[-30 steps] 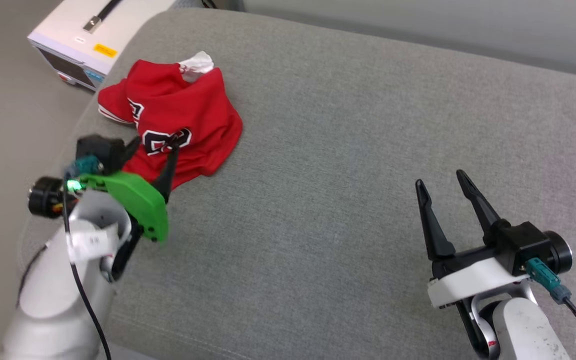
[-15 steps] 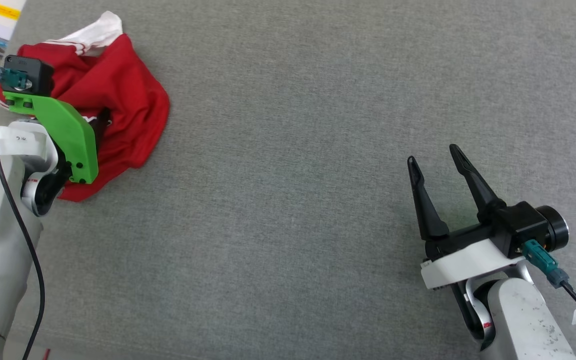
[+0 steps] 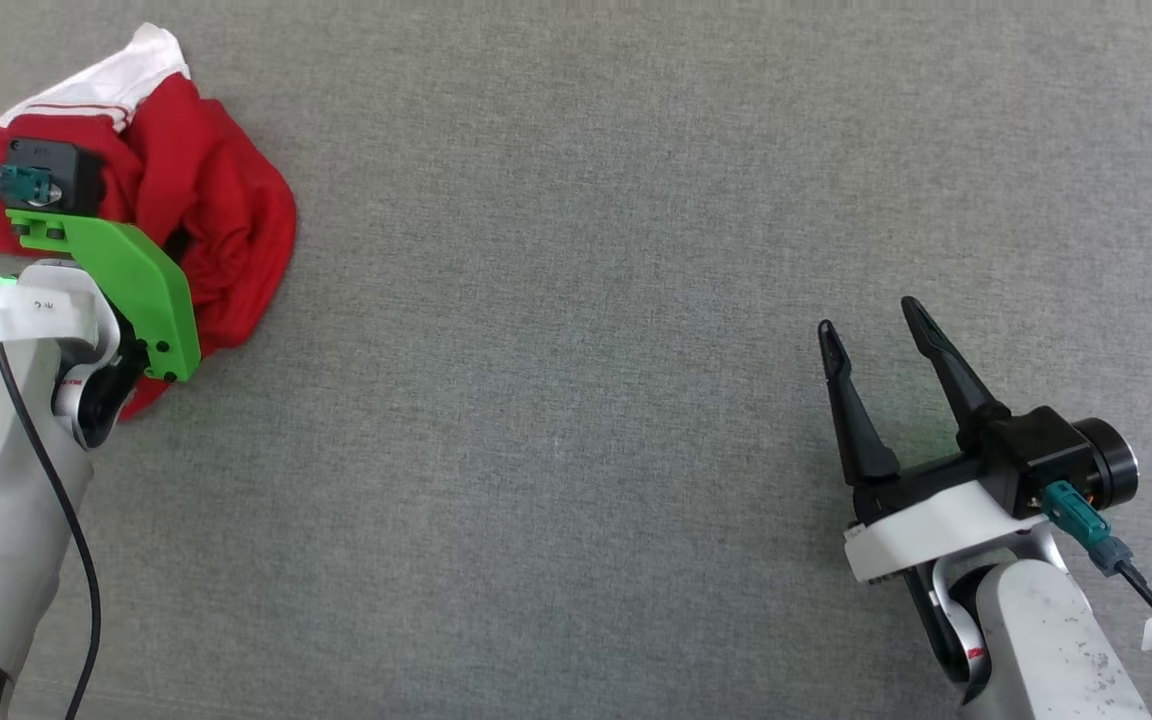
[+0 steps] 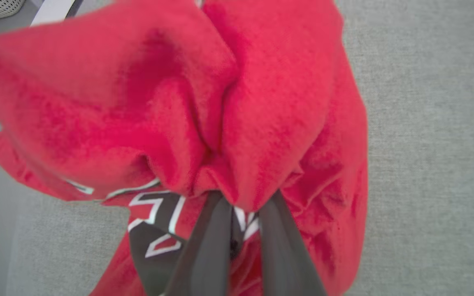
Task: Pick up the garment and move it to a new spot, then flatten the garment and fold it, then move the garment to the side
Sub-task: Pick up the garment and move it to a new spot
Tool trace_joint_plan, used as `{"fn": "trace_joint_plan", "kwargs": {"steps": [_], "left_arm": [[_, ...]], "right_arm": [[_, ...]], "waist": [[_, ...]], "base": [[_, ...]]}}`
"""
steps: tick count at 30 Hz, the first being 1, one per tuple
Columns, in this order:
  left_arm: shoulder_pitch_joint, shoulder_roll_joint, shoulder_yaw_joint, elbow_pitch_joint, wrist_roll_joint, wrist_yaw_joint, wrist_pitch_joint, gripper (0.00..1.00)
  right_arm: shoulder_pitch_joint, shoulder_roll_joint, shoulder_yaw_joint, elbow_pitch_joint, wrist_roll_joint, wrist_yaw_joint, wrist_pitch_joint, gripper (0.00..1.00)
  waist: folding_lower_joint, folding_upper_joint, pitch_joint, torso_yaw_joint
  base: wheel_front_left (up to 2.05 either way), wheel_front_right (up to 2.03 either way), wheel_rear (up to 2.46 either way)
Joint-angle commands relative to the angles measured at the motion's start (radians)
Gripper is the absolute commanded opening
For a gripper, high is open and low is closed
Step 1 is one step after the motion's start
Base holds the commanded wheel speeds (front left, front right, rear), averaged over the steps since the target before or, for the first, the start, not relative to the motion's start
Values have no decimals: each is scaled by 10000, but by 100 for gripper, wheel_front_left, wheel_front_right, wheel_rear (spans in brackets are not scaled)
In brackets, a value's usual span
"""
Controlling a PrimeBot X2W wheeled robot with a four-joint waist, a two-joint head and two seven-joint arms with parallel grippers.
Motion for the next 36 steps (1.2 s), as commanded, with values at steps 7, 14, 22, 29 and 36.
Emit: {"fn": "trace_joint_plan", "kwargs": {"steps": [7, 14, 22, 29, 36], "left_arm": [[519, 548, -478, -737, 334, -32, -2161, 0], [783, 975, -810, -2159, 844, 10, -2823, 0], [752, 802, -1600, -4206, 1374, 27, -2246, 0], [635, -112, -2432, -5516, 1615, 36, -1882, 0], [854, -1847, -4497, -5422, 2065, -14, -1765, 0]], "right_arm": [[554, -29, -244, 302, 286, -7, -61, 100], [982, -29, -701, 436, 619, -7, -61, 100], [1110, -29, -1380, 505, 862, -7, -61, 100], [1104, -29, -2157, 549, 964, -7, -61, 100], [959, -29, -2970, 686, 1150, -7, -61, 100]], "waist": [[-1, 0, -1762, 186], [-1, 0, -2739, 199], [-1, 0, -3266, -147], [-1, 0, -3343, -696], [-1, 0, -3248, -1359]], "base": [[0, 0, 0], [0, 0, 0], [0, 0, 0], [0, 0, 0], [0, 0, 0]]}}
